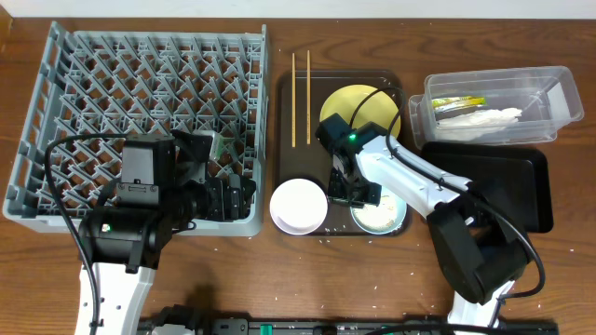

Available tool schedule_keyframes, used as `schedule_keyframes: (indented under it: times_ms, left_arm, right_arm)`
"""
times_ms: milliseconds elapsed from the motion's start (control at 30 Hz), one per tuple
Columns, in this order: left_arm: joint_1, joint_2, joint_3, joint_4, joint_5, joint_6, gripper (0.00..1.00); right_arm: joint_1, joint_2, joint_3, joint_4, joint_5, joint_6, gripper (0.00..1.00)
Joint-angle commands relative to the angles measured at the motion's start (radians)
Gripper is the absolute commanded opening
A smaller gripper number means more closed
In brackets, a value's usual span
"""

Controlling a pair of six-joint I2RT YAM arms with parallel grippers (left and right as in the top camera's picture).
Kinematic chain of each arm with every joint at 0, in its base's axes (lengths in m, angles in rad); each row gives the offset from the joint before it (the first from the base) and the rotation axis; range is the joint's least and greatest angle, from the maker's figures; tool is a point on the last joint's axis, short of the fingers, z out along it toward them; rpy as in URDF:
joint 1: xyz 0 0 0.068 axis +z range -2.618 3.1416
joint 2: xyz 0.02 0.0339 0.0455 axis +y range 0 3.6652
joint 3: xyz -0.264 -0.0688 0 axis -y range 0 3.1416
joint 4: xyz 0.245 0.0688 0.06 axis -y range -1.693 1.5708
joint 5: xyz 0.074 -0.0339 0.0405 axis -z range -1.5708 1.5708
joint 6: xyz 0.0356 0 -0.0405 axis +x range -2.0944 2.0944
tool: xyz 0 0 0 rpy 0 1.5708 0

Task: Sort waste into correct bins and load items into the dishwasher
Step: 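Grasp the blue bowl of rice with right gripper and lift, then tip the blue bowl over the black tray to pour out rice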

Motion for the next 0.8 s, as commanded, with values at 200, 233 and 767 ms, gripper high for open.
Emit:
schedule_keyframes:
  times_ms: [200, 233, 767]
  left_arm:
    - [-0.004, 0.001, 0.027, -0.001, -0.013, 0.014, 0.83]
    - [-0.004, 0.002, 0.027, -0.001, -0.013, 0.014, 0.83]
    - [-0.004, 0.002, 0.027, -0.001, -0.013, 0.014, 0.83]
  right_arm:
    - [-0.143, -0.159, 0.004, 0.017, -0.191, -0.354, 0.01]
    - [-0.169, -0.192, 0.003, 0.023, -0.256, -0.404, 0.01]
    - [-0.908, -0.425, -0.253, 0.281, -1.139, -0.776, 0.01]
